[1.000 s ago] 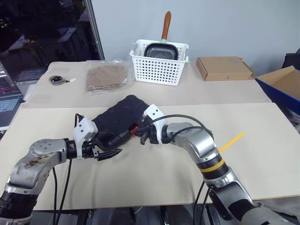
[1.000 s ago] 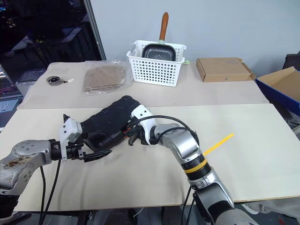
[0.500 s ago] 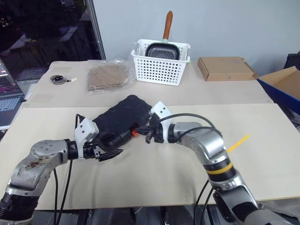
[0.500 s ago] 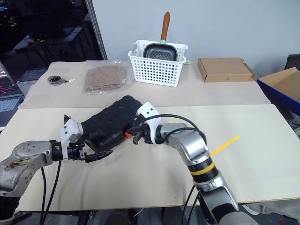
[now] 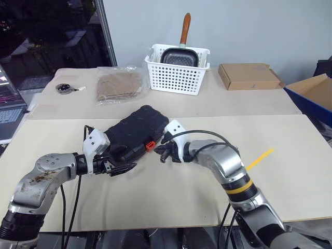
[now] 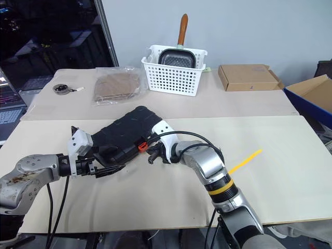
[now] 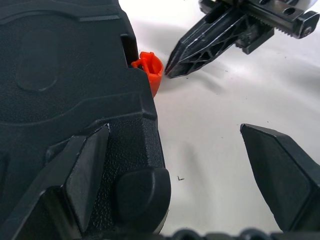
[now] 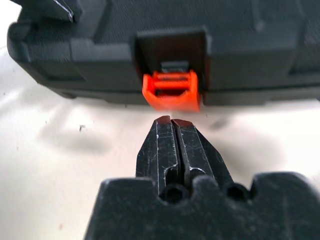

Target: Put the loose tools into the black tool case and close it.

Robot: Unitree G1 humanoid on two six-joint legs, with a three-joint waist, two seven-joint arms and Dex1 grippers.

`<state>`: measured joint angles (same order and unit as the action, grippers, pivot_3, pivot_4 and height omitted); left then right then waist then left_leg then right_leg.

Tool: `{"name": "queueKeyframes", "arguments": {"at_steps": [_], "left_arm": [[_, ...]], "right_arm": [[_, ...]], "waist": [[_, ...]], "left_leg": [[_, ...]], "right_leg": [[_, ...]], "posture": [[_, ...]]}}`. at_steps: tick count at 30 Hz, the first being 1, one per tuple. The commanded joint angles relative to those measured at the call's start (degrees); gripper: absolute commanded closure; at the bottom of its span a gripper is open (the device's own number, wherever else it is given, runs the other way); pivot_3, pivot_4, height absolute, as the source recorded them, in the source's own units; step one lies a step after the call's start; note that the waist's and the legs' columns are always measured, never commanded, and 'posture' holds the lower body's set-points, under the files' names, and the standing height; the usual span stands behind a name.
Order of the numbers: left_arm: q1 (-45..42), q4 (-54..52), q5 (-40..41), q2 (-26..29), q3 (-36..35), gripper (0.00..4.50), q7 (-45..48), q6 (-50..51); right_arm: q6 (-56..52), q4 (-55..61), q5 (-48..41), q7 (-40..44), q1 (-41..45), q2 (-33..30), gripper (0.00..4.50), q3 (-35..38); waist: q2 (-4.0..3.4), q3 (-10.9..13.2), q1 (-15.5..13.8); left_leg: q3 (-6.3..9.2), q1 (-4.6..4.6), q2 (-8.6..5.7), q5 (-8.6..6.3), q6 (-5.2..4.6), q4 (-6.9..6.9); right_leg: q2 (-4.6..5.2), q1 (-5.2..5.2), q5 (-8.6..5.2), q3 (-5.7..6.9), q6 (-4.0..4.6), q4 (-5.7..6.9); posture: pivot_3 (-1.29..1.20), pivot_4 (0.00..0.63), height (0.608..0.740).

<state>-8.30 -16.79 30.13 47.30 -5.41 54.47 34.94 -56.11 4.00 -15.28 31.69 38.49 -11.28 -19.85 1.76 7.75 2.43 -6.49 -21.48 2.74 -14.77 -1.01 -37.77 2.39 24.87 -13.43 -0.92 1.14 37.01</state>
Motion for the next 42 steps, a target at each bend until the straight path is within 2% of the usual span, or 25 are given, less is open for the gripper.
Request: {"name": "queueKeyframes", "arguments": {"at_steps": [1, 17, 42], "left_arm": [[1.35, 1.60, -1.35, 0.07, 1.60, 0.00, -0.25, 1.12], [2.12, 1.14, -1.55, -0.44, 1.43, 0.00, -1.08, 1.52], [3.48, 1.11, -0.81, -0.20, 1.81, 0.00, -2.67, 4.57]], "right_arm": [[2.83, -0.05, 0.24, -0.12, 2.30, 1.50, 4.48, 0.84], [7.05, -6.57, 2.38, 0.53, 4.77, 5.23, 4.48, 0.61], [9.96, -7.47, 2.35, 0.84, 6.61, 7.38, 4.48, 2.41]], "waist": [[0.00, 0.00, 0.03], [0.00, 0.00, 0.37], [-0.01, 0.00, 0.89]], "left_leg": [[0.00, 0.00, 0.00, 0.00, 0.00, 0.00], [-0.02, 0.09, 0.08, 0.03, 0.04, 0.00], [-0.02, 0.10, 0.10, 0.04, 0.07, 0.02]], "right_leg": [[0.00, 0.00, 0.00, 0.00, 0.00, 0.00], [-0.07, -0.01, 0.02, -0.05, 0.03, 0.03], [-0.02, 0.01, 0.04, -0.04, 0.06, 0.04]], "posture": [[0.00, 0.150, 0.740], [0.00, 0.150, 0.740], [0.00, 0.150, 0.740]]}}
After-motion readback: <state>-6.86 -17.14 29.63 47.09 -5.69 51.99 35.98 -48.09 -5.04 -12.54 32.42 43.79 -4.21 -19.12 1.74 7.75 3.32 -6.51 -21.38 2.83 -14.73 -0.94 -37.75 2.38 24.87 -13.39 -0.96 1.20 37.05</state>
